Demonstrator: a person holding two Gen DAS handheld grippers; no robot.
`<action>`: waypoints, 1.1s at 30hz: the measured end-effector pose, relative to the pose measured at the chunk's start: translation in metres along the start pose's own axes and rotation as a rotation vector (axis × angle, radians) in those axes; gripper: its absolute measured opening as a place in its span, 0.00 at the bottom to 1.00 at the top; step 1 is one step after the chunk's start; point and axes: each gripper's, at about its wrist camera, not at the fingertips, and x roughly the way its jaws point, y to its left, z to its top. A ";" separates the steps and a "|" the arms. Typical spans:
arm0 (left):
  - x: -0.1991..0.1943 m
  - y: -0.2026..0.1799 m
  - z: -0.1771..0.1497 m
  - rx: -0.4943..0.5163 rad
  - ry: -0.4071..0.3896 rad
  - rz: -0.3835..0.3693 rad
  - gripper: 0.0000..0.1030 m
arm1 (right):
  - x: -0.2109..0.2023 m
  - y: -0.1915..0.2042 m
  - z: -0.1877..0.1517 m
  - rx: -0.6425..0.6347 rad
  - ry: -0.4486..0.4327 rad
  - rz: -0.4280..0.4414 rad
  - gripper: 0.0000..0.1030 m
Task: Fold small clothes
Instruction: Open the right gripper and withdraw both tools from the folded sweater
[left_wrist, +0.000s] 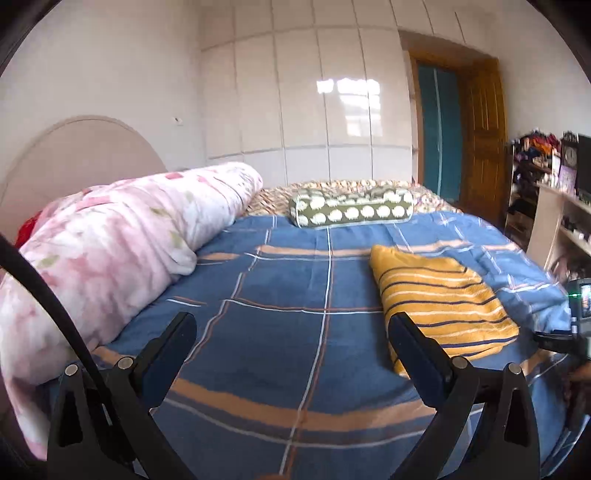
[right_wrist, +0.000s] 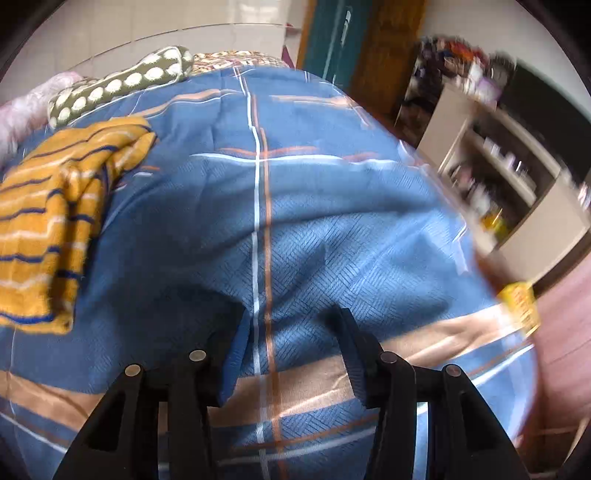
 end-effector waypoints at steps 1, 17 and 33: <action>-0.006 -0.003 0.001 -0.015 -0.007 -0.019 1.00 | 0.005 -0.005 0.002 0.029 0.011 -0.001 0.77; -0.001 0.001 -0.047 -0.079 0.257 0.004 1.00 | 0.025 0.005 0.005 0.065 0.034 0.011 1.00; 0.023 -0.030 -0.087 -0.013 0.415 -0.005 1.00 | 0.026 0.006 0.005 0.064 0.034 0.010 1.00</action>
